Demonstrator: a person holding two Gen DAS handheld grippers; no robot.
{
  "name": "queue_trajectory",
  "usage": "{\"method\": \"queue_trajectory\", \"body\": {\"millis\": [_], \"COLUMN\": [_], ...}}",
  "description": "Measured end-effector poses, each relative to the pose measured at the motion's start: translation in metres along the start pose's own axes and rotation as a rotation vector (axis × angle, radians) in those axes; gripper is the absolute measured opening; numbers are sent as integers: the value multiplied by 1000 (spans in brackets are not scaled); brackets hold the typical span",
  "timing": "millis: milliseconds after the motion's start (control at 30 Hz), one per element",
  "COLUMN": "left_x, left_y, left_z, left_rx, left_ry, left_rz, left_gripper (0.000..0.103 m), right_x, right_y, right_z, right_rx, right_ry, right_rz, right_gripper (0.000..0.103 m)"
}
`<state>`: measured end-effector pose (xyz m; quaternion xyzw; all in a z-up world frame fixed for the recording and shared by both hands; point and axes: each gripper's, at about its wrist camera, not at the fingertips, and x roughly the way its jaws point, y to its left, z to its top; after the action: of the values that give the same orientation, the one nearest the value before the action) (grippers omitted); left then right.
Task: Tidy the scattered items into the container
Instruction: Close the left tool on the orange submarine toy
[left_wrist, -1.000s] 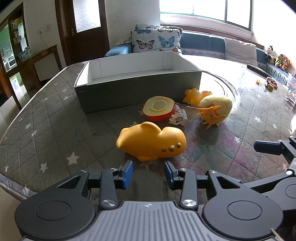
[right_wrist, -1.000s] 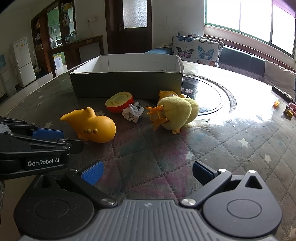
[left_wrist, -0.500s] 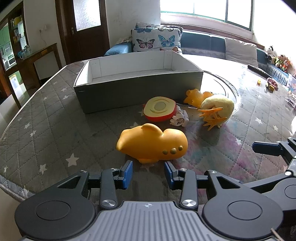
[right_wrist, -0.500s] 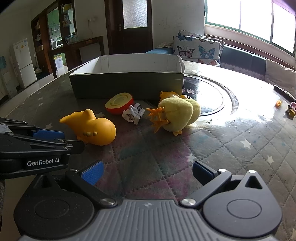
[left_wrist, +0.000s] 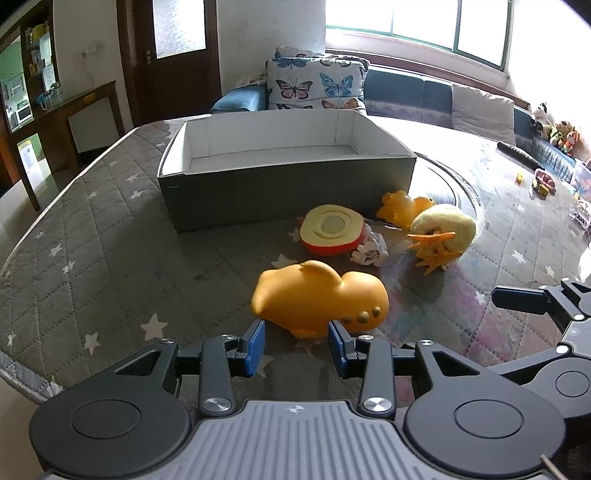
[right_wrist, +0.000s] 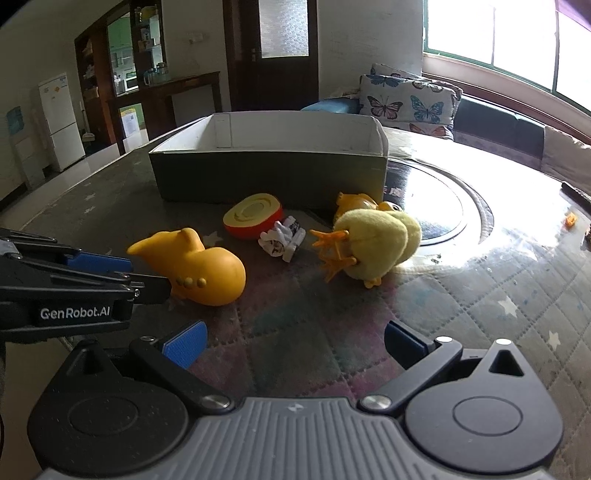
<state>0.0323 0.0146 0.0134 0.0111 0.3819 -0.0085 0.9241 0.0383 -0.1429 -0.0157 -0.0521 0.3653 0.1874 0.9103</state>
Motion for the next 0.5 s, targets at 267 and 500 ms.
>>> {"method": "queue_trajectory", "body": {"millis": [267, 500], "left_x": [0, 7], "left_y": [6, 14], "left_z": [9, 14], "left_rx": [-12, -32], "left_ry": [13, 16], "left_rz": [-18, -24], "left_gripper": [40, 40], "right_x": [4, 9], "right_y": [5, 7], "right_z": [8, 14], "right_rx": [-15, -26], "right_ry": [-4, -2], "right_rz": [24, 44], "right_gripper": [103, 103]}}
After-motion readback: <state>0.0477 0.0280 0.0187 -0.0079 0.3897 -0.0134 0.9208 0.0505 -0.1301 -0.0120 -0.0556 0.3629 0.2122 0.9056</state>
